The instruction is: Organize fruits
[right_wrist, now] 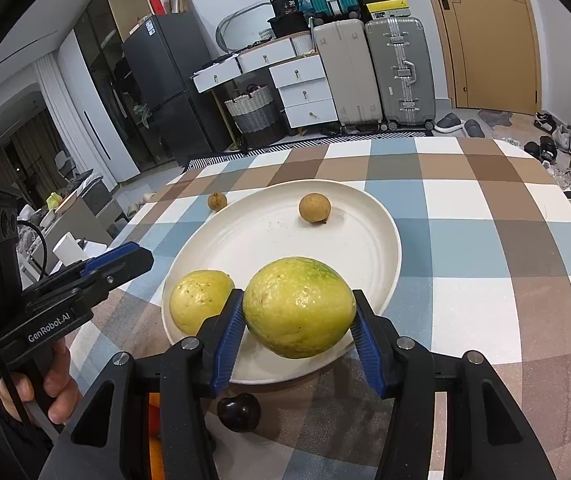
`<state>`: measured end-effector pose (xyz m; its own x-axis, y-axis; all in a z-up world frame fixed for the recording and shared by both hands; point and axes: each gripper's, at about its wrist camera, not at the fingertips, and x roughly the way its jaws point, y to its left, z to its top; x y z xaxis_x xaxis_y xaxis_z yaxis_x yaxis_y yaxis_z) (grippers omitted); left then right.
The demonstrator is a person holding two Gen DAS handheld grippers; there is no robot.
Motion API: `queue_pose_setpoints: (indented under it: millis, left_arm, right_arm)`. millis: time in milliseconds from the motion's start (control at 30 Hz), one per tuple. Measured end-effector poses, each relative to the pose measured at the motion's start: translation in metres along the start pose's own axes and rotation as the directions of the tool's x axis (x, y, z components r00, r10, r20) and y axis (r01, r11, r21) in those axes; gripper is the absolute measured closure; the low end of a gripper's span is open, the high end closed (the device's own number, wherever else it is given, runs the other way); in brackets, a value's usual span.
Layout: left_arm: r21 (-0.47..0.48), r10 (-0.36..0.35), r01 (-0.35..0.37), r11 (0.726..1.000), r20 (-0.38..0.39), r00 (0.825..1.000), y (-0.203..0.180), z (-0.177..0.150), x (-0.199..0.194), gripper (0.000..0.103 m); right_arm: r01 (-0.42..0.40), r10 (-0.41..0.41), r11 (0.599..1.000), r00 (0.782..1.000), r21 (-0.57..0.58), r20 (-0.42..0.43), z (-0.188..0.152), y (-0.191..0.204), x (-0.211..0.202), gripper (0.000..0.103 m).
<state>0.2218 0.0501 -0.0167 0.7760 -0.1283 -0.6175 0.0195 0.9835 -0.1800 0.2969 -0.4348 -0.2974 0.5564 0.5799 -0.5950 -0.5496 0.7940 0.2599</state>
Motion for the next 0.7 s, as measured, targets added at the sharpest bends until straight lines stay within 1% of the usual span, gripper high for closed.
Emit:
queue_pose_setpoints:
  millis: [100, 133, 167, 233, 333, 400, 433, 467, 500, 567, 633, 700]
  left_arm:
    - [0.006, 0.016, -0.016, 1.0, -0.011, 1.0, 0.002, -0.002, 0.0, 0.069]
    - [0.006, 0.017, -0.017, 1.0, -0.013, 1.0, 0.002, -0.002, 0.001, 0.066]
    - [0.004, 0.017, -0.017, 1.0, -0.014, 1.0, 0.003, -0.003, 0.001, 0.06]
    - [0.002, 0.019, -0.019, 1.0, -0.01, 1.0, 0.002, -0.004, 0.0, 0.053]
    - [0.012, 0.027, -0.027, 1.0, -0.008, 1.0, 0.0, -0.005, 0.0, 0.047]
    - [0.015, 0.029, -0.029, 0.999, -0.006, 1.0, -0.001, -0.006, -0.002, 0.041]
    - [0.013, 0.028, -0.028, 1.0, -0.003, 1.0, -0.001, -0.006, -0.003, 0.035]
    - [0.011, 0.03, -0.03, 1.0, 0.001, 1.0, 0.0, -0.006, -0.005, 0.03]
    - [0.009, 0.031, -0.031, 0.999, 0.004, 1.0, 0.0, -0.006, -0.007, 0.028]
    - [0.006, 0.034, -0.034, 0.999, 0.008, 0.999, 0.0, -0.007, -0.012, 0.021]
    - [0.003, 0.032, -0.032, 0.999, 0.002, 0.999, 0.0, -0.008, -0.015, 0.02]
    - [0.002, 0.04, -0.04, 0.999, 0.002, 0.999, 0.0, -0.011, -0.02, 0.015]
  right_arm:
    - [0.003, -0.003, 1.0, 1.0, 0.002, -0.005, 0.0, -0.001, 0.002, 0.05]
    - [0.005, -0.005, 1.0, 1.0, 0.002, -0.007, 0.001, -0.001, 0.003, 0.05]
    - [0.007, -0.007, 1.0, 1.0, 0.0, -0.007, 0.001, -0.001, 0.003, 0.05]
    - [0.011, -0.011, 1.0, 1.0, -0.003, 0.0, 0.001, 0.0, 0.003, 0.05]
    - [0.01, -0.01, 1.0, 1.0, -0.008, 0.014, 0.001, 0.002, 0.0, 0.05]
    - [0.02, -0.019, 1.0, 1.0, -0.015, 0.024, 0.001, 0.002, -0.001, 0.05]
    - [0.022, -0.021, 1.0, 0.999, -0.014, 0.027, 0.001, 0.002, -0.002, 0.05]
    - [0.023, -0.023, 1.0, 0.999, -0.011, 0.029, 0.001, 0.001, -0.003, 0.048]
    - [0.025, -0.024, 1.0, 0.999, -0.008, 0.03, 0.001, 0.0, -0.003, 0.046]
    - [0.025, -0.025, 1.0, 0.999, -0.004, 0.029, 0.001, -0.001, -0.003, 0.035]
    - [0.019, -0.019, 1.0, 0.999, -0.003, 0.03, -0.001, 0.0, -0.006, 0.03]
    - [0.02, -0.019, 1.0, 0.999, -0.01, 0.03, -0.004, 0.001, -0.01, 0.021]
